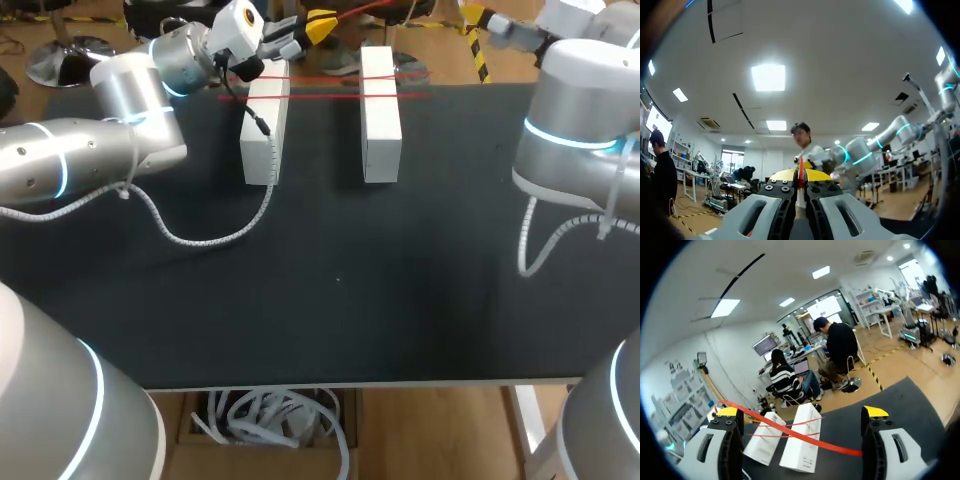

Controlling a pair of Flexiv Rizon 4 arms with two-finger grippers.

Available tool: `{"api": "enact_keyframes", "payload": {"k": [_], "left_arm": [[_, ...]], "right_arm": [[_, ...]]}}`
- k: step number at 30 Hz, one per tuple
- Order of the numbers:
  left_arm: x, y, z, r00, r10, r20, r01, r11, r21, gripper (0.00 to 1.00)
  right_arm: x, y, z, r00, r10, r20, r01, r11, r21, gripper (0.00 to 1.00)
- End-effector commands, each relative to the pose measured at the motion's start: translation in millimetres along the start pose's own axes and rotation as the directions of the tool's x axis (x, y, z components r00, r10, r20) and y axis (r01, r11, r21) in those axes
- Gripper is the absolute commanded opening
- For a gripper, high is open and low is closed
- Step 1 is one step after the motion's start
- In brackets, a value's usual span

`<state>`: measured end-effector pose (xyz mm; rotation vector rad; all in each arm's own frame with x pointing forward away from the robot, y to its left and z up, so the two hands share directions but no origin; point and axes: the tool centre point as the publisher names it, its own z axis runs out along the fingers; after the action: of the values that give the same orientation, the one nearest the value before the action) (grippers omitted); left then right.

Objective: Grab the tape and strap the tape.

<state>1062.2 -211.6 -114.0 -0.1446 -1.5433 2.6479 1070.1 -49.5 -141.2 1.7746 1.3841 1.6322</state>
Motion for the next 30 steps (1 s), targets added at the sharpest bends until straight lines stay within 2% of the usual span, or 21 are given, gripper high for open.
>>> {"api": "enact_keyframes", "payload": {"k": [1, 7, 10, 11, 12, 13, 15, 19, 23, 30], "left_arm": [[-2.0, 1.3, -0.6, 1.000, -0.001, -0.005, 0.001, 1.000, 0.003, 0.00], [-2.0, 1.3, -0.6, 1.000, -0.001, -0.005, 0.001, 1.000, 0.003, 0.00], [-2.0, 1.3, -0.6, 1.000, -0.001, -0.005, 0.001, 1.000, 0.003, 0.00], [-2.0, 1.3, -0.6, 1.000, -0.001, -0.005, 0.001, 1.000, 0.003, 0.00], [-2.0, 1.3, -0.6, 1.000, -0.001, -0.005, 0.001, 1.000, 0.003, 0.00], [-2.0, 1.3, -0.6, 1.000, -0.001, -0.005, 0.001, 1.000, 0.003, 0.00], [-2.0, 1.3, -0.6, 1.000, -0.001, -0.005, 0.001, 1.000, 0.003, 0.00], [-2.0, 1.3, -0.6, 1.000, -0.001, -0.005, 0.001, 1.000, 0.003, 0.00], [-2.0, 1.3, -0.6, 1.000, -0.001, -0.005, 0.001, 1.000, 0.003, 0.00], [-2.0, 1.3, -0.6, 1.000, -0.001, -0.005, 0.001, 1.000, 0.003, 0.00]], "right_arm": [[9.2, -1.6, -3.1, 0.998, 0.048, 0.048, -0.048, 0.999, 0.003, 1.00], [13.8, -3.3, -12.3, 0.993, 0.083, 0.081, -0.088, 0.994, 0.065, 1.00], [13.6, -4.9, -15.5, 0.994, 0.053, 0.091, -0.063, 0.991, 0.118, 1.00], [14.0, -5.8, -16.5, 0.996, 0.028, 0.088, -0.042, 0.987, 0.156, 1.00], [13.9, -5.1, -17.8, 0.996, 0.026, 0.087, -0.037, 0.991, 0.129, 1.00], [13.9, -3.4, -18.1, 0.996, -0.044, 0.081, 0.032, 0.989, 0.142, 1.00], [12.4, -2.1, -18.9, 0.995, -0.081, 0.060, 0.073, 0.988, 0.135, 1.00], [6.1, -8.0, -17.7, 0.998, -0.008, 0.066, -0.002, 0.990, 0.141, 1.00], [0.1, -22.0, -20.9, 0.985, 0.156, 0.078, -0.167, 0.971, 0.168, 1.00], [-6.4, -36.9, -32.1, 0.986, 0.126, 0.107, -0.149, 0.959, 0.240, 1.00]]}}
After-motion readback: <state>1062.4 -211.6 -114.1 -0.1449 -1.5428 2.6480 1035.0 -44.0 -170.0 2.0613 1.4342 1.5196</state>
